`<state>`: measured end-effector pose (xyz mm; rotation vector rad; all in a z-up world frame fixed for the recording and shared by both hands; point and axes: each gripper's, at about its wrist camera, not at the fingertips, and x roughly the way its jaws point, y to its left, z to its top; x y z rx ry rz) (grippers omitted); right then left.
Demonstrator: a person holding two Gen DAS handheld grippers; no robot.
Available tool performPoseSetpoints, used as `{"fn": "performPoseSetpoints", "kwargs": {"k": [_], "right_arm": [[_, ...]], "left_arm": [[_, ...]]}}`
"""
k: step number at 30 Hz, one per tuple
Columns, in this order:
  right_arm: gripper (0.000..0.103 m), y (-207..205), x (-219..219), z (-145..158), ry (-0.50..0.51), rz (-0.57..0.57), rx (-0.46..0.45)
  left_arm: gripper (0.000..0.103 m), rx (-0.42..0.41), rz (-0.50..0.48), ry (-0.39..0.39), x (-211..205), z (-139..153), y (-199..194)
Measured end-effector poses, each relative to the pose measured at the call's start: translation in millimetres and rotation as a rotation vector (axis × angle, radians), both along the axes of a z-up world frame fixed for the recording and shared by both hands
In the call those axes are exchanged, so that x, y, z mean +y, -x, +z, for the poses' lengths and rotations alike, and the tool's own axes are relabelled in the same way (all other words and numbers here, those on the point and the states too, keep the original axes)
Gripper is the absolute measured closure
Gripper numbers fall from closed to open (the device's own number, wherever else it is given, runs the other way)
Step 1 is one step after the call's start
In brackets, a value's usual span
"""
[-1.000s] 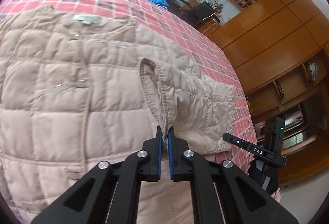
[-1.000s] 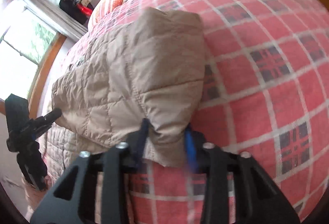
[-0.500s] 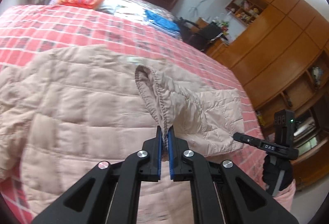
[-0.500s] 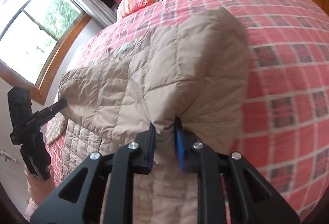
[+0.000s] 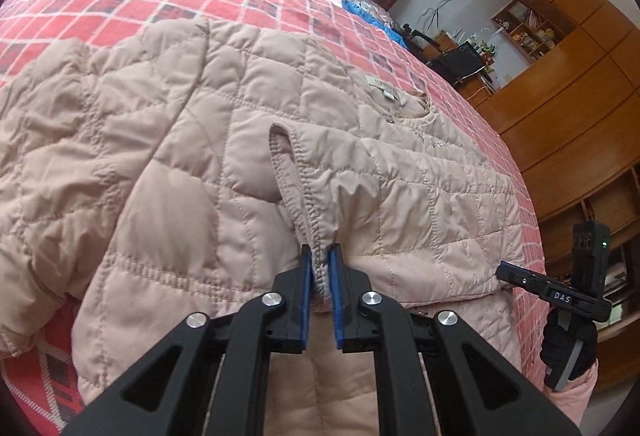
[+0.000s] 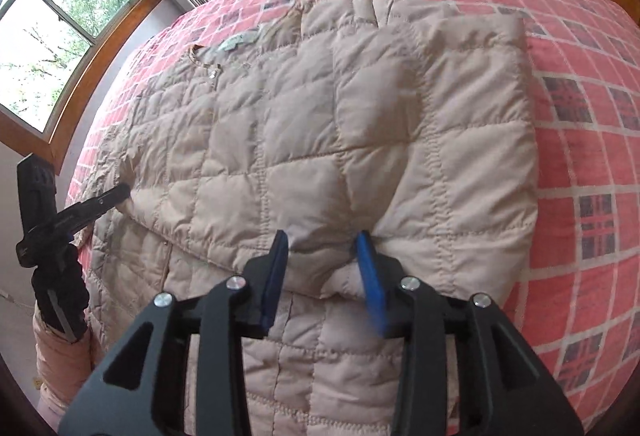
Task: Fold large clothes
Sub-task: 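Open both tools and release the coat onto the bed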
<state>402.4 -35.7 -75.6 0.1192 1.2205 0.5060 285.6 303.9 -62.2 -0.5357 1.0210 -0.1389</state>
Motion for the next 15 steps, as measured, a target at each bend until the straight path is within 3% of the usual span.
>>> {"fn": "performPoseSetpoints", "kwargs": {"k": [2,5,7,11,15], "right_arm": [[0.066,5,-10,23,-0.030,-0.014,-0.044],[0.065,5,-14,51,-0.050,-0.025,-0.101],[0.065,1,-6,54,-0.029,-0.027,-0.104],[0.065,-8,16,30,0.026,-0.008,-0.050],[0.066,-14,29,-6,0.092,-0.016,0.003]], "left_arm": [[0.093,-0.023,0.030,-0.014,9,11,8],[0.094,-0.110,0.089,-0.110,9,47,19],[0.094,-0.138,0.063,-0.124,-4,62,20],[0.094,-0.074,-0.046,-0.103,-42,52,1],[0.094,0.019,-0.047,-0.170,-56,19,-19]]}}
